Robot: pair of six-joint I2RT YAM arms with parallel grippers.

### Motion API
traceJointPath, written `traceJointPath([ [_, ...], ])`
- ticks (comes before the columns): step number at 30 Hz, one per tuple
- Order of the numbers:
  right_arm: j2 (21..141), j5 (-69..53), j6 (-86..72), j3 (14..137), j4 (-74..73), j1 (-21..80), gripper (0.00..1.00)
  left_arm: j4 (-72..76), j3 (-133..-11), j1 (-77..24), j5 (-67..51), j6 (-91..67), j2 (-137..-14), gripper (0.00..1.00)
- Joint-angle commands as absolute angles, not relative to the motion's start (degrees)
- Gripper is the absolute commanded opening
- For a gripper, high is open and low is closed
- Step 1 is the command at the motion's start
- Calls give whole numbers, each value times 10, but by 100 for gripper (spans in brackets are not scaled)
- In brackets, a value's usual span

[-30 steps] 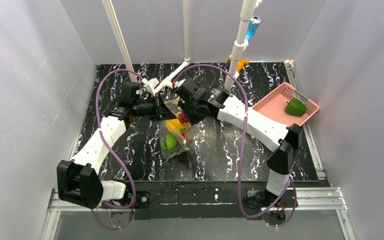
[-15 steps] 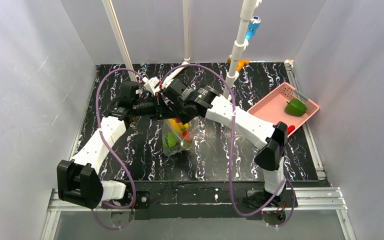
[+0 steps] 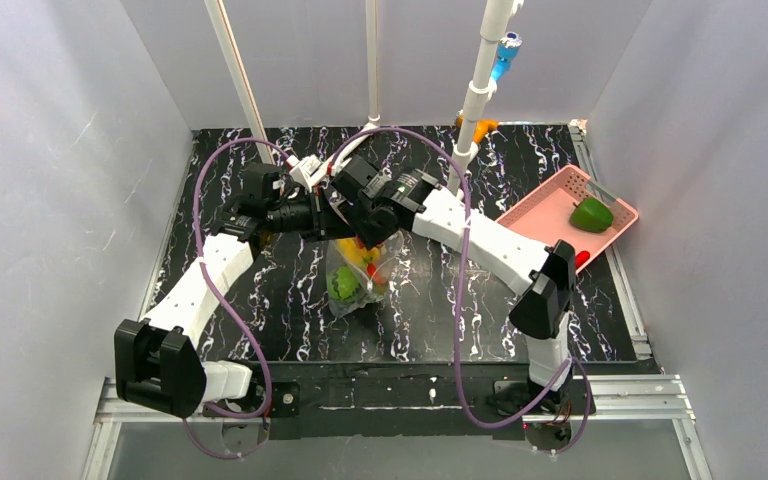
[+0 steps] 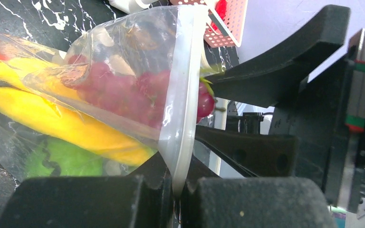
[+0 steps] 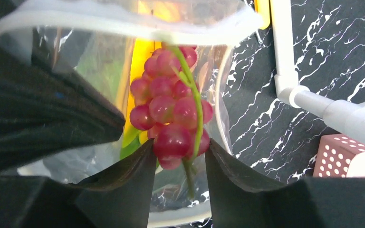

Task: Place the food in the zip-top bag and seal the zipper

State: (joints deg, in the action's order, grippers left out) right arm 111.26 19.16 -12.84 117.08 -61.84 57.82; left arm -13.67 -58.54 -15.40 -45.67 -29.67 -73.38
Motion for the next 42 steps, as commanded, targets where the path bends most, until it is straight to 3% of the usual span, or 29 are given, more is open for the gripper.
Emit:
traceJointPath([
  [1, 1050, 174, -146, 1152, -597, 579, 53, -129, -585, -156, -477, -298, -709, 0],
  [4, 1029, 168, -153, 1142, -597, 579, 62, -129, -585, -156, -479, -298, -710, 0],
  [8, 1000, 164, -159, 1121, -586, 579, 66, -129, -584, -156, -477, -298, -711, 0],
  [19, 926, 180, -179, 1032, -557, 576, 69, -132, -584, -156, -473, -296, -713, 0],
  [27, 799, 187, -201, 895, -485, 535, 69, -136, -585, -156, -471, -295, -717, 0],
  [36, 566, 112, -257, 683, -373, 359, 78, -142, -588, -156, -467, -292, -719, 0],
  [42, 512, 69, -277, 585, -351, 216, 83, -142, -587, -157, -466, -292, -720, 0],
])
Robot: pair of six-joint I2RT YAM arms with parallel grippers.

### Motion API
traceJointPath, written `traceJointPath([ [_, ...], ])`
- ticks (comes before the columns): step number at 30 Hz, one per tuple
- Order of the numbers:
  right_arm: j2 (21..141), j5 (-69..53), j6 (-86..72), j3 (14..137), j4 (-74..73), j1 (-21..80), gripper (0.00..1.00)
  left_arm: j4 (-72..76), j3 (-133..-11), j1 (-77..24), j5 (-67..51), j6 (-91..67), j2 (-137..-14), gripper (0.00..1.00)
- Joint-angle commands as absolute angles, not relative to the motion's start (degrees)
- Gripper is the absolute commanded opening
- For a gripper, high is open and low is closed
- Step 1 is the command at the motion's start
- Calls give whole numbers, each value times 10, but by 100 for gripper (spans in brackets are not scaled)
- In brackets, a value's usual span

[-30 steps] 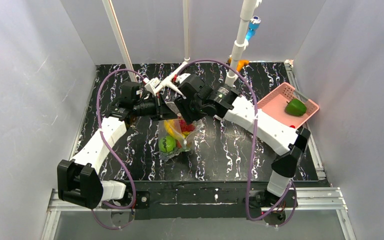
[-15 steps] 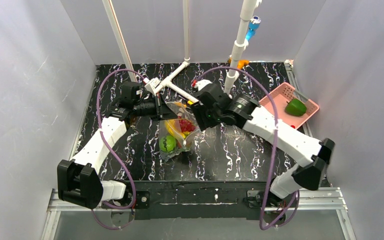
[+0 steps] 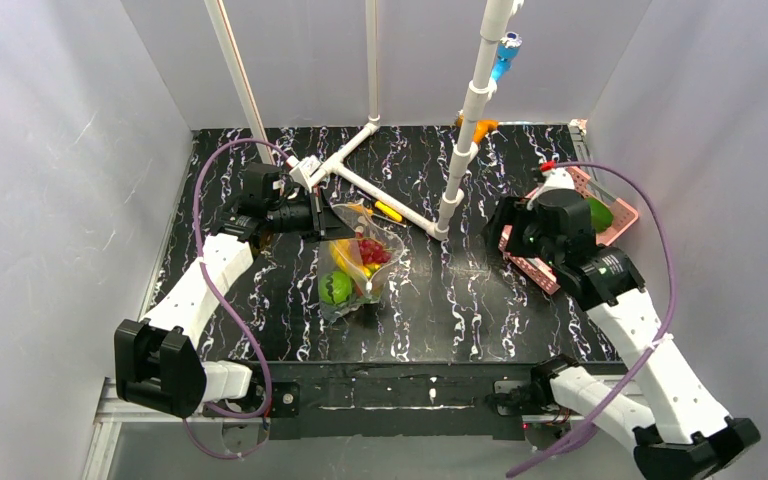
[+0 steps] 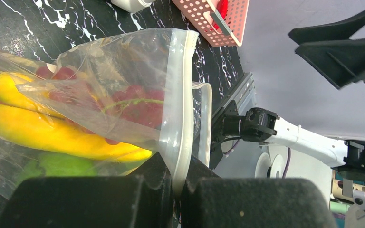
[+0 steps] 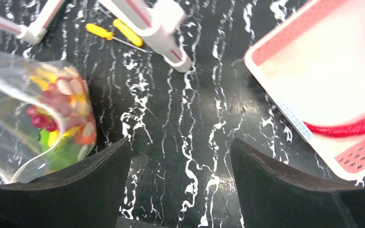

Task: Place the food in the zip-top bag and seal the zipper

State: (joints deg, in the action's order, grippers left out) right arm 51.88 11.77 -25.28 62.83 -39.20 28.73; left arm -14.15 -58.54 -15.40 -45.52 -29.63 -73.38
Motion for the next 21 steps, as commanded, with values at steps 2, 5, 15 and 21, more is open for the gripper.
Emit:
traceJointPath([
  [2, 516, 37, -283, 573, -348, 154, 82, -145, -588, -157, -464, -290, -721, 0],
  [5, 533, 36, -300, 558, -335, 79, 82, -146, -590, -157, -468, -289, -719, 0],
  [15, 658, 97, -388, 591, -313, -62, 98, -144, -589, -160, -469, -293, -724, 0],
  [21, 772, 168, -372, 661, -304, -92, 99, -138, -587, -160, -474, -297, -717, 0],
])
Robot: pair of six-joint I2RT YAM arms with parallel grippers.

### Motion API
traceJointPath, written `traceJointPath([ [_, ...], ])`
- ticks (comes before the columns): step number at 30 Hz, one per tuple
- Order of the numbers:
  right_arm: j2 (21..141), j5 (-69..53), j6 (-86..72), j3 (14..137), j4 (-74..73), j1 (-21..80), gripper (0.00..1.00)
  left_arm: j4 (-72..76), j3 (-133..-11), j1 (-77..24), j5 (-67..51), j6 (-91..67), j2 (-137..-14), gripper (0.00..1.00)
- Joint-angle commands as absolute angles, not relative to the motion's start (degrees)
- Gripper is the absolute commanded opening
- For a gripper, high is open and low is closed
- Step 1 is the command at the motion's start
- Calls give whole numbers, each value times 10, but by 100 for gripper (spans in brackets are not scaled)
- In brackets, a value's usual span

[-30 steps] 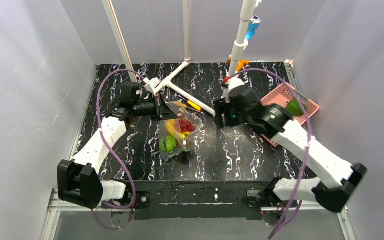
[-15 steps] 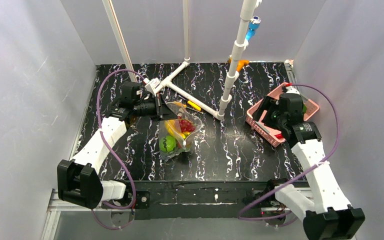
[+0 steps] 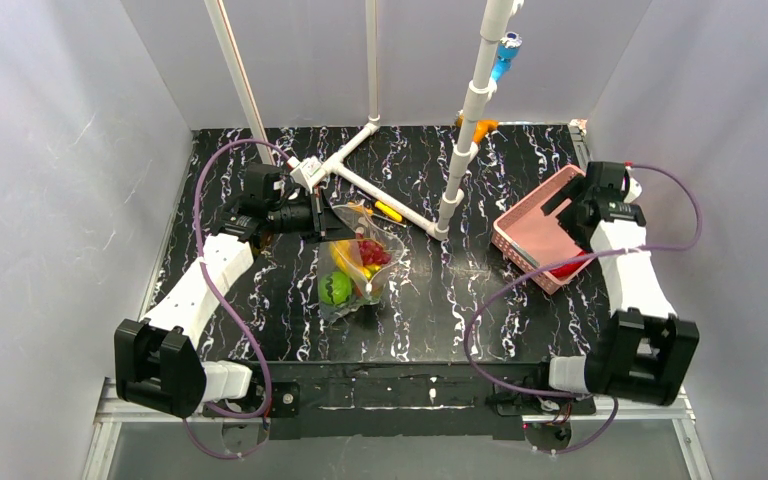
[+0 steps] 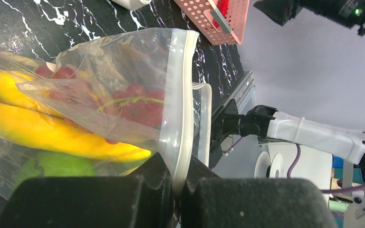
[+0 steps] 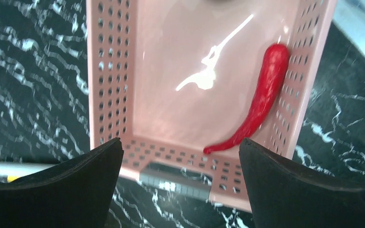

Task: Place the food in the zip-top bag and seal the zipper

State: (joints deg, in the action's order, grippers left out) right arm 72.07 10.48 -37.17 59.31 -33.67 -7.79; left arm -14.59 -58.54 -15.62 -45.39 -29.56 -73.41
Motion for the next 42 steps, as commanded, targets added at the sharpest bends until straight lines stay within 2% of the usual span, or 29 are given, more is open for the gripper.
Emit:
traceJointPath([
  [1, 794, 176, -372, 675, -310, -96, 98, -137, -588, -159, -474, -298, -718, 0],
  [11, 954, 279, -360, 822, -352, -108, 98, -127, -585, -159, -486, -308, -713, 0],
  [15, 1012, 266, -346, 871, -399, -116, 98, -127, -586, -159, -487, -309, -714, 0],
  [21, 1019, 270, -329, 848, -381, -127, 98, -124, -586, -159, -492, -314, -718, 0],
  [36, 1141, 282, -313, 984, -420, -131, 97, -119, -585, -159, -500, -320, -719, 0],
  [42, 1165, 302, -306, 967, -415, -131, 97, -118, -585, -160, -501, -322, -718, 0],
])
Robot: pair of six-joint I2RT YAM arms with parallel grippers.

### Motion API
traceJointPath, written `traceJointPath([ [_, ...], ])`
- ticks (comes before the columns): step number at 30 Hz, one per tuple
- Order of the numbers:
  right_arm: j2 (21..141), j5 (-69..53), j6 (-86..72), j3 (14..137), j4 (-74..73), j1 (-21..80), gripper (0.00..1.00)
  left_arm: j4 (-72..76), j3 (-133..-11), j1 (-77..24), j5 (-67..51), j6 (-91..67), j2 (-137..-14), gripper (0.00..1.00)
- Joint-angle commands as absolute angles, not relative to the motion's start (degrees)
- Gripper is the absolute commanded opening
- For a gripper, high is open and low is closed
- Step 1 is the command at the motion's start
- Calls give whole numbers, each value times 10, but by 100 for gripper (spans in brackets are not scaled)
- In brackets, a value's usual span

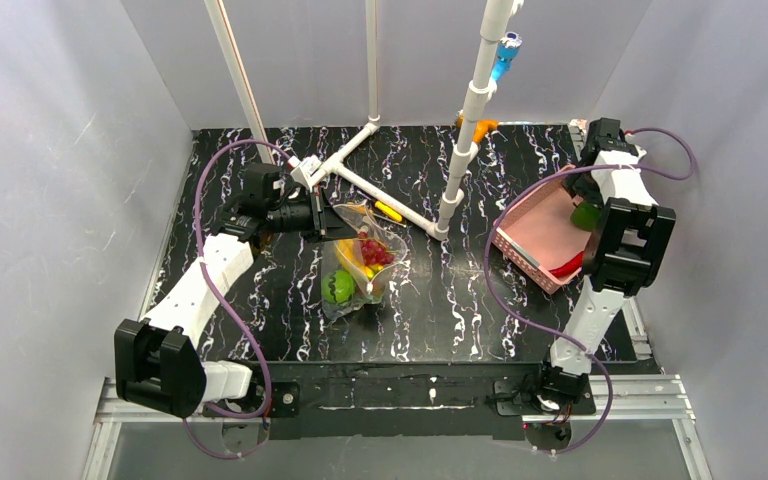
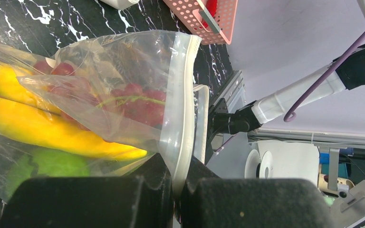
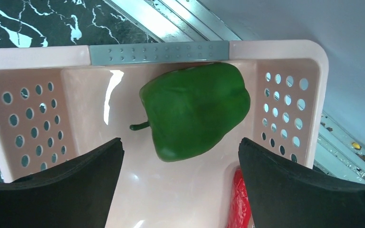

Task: Place the food in the zip-top bag and seal the zipper

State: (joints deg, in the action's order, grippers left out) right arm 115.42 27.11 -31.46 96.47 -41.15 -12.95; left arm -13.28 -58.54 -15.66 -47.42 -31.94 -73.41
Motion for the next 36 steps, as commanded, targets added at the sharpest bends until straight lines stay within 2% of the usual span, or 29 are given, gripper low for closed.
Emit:
traceJointPath([
  [1, 1168, 305, -302, 966, -413, -132, 96, -118, -585, -159, -501, -322, -718, 0],
  [11, 1201, 313, -291, 981, -419, -132, 83, -116, -584, -160, -502, -323, -726, 0],
  [18, 1206, 297, -282, 995, -425, -128, 54, -117, -584, -159, -500, -321, -727, 0],
  [27, 1092, 267, -277, 907, -378, -85, 25, -117, -583, -159, -499, -322, -731, 0],
  [32, 1007, 226, -273, 825, -350, -70, 17, -117, -582, -159, -497, -321, -733, 0],
  [36, 920, 183, -271, 750, -330, -55, 15, -116, -582, -160, -495, -319, -736, 0],
])
